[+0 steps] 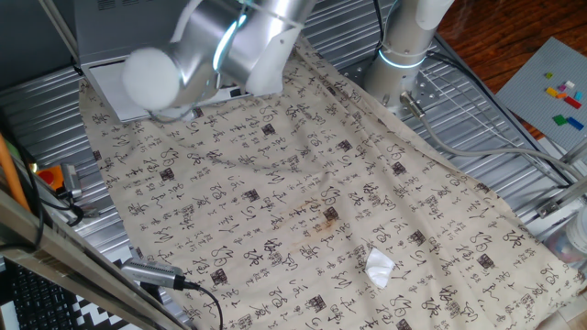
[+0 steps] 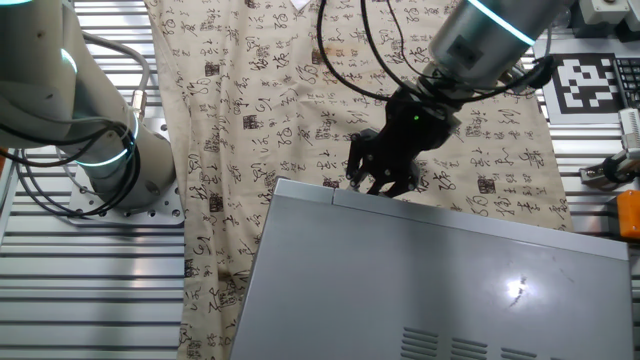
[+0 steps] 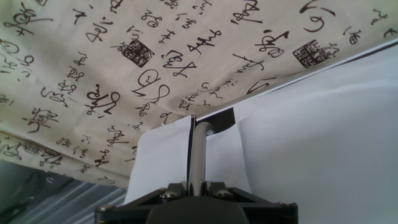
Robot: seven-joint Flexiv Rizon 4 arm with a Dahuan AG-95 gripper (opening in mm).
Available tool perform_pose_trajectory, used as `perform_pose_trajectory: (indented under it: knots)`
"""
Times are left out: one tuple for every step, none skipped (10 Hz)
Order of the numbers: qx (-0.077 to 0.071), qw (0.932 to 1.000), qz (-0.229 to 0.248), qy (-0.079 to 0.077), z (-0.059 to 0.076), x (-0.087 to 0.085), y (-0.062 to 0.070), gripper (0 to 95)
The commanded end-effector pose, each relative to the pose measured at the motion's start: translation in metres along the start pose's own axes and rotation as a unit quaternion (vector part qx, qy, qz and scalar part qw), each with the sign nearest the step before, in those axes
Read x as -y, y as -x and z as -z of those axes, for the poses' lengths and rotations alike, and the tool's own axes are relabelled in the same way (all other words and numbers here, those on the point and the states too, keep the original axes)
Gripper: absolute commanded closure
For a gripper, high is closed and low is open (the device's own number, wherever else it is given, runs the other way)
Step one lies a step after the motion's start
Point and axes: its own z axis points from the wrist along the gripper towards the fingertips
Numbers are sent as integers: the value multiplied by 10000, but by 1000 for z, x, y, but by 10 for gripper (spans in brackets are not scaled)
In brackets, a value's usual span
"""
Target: Open the microwave door
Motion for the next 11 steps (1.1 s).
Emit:
perform_pose_trajectory:
  knots:
    - [190, 9994, -273, 13, 2, 0, 0, 950]
    - [175, 9995, -275, 25, 5, 2, 1, 950]
    - [174, 9994, -296, 48, 5, 2, 1, 950]
    - [197, 9991, -369, 95, 2, 1, 1, 950]
    - [210, 9988, -428, 148, 2, 0, 0, 950]
    - [222, 9985, -477, 170, 3, 1, 0, 950]
    - [246, 9983, -500, 194, 2, 1, 0, 950]
    - [232, 9983, -492, 194, 2, 1, 0, 950]
    - [215, 9985, -470, 199, 2, 0, 0, 950]
    - [213, 9990, -375, 148, 2, 0, 0, 950]
    - [218, 9995, -225, 94, 2, 0, 0, 950]
